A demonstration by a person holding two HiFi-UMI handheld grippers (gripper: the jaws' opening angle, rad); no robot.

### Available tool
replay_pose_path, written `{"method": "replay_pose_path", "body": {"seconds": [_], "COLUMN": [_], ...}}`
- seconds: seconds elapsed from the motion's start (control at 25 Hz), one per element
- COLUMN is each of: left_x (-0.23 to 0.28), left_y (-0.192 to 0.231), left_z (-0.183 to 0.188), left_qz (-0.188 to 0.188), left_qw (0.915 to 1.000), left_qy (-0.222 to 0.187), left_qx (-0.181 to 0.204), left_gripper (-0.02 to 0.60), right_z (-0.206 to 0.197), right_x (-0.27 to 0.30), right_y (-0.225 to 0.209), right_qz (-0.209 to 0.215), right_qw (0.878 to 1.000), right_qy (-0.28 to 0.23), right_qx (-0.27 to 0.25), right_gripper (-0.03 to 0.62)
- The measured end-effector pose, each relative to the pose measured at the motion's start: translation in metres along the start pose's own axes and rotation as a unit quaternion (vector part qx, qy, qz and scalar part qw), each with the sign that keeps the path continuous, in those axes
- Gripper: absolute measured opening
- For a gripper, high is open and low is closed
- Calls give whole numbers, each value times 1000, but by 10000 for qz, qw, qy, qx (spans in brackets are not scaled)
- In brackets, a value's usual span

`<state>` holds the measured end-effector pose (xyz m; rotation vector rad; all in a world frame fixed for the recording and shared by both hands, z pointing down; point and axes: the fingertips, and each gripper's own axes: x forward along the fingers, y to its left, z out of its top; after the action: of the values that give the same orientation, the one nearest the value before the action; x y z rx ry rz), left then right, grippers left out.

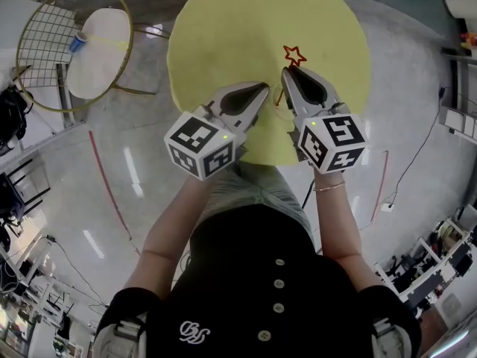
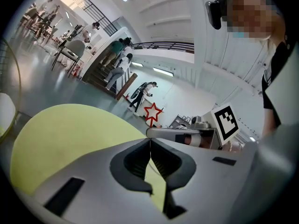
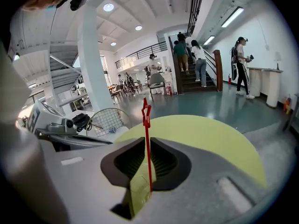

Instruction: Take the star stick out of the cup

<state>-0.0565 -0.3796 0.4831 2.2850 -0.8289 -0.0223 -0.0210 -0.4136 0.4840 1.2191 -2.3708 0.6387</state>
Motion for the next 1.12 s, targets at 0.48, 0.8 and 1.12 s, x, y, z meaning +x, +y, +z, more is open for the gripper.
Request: {"method": "replay_pose_path", "body": {"seconds": [0.48, 0.8, 1.12], "left_x": [-3, 3, 5], "left_y": [-6, -27, -51], "left_z": [19, 23, 23], "left_qz": [-133, -263, -240], "left_qw": [9997, 9990, 9983], "left_qy": [-35, -9, -44], "left_qx": [184, 358, 536], "left_gripper": [12, 12, 12], "right_z": [17, 28, 35], "right_x": [-14, -35, -65], "right_y": [5, 4, 4], "right_qz": [-68, -120, -52], "right_qw": [9996, 9983, 9962], "right_qy": [-210, -570, -857], "right_qx": [-196, -82, -140], "right_gripper": [17, 17, 17]}}
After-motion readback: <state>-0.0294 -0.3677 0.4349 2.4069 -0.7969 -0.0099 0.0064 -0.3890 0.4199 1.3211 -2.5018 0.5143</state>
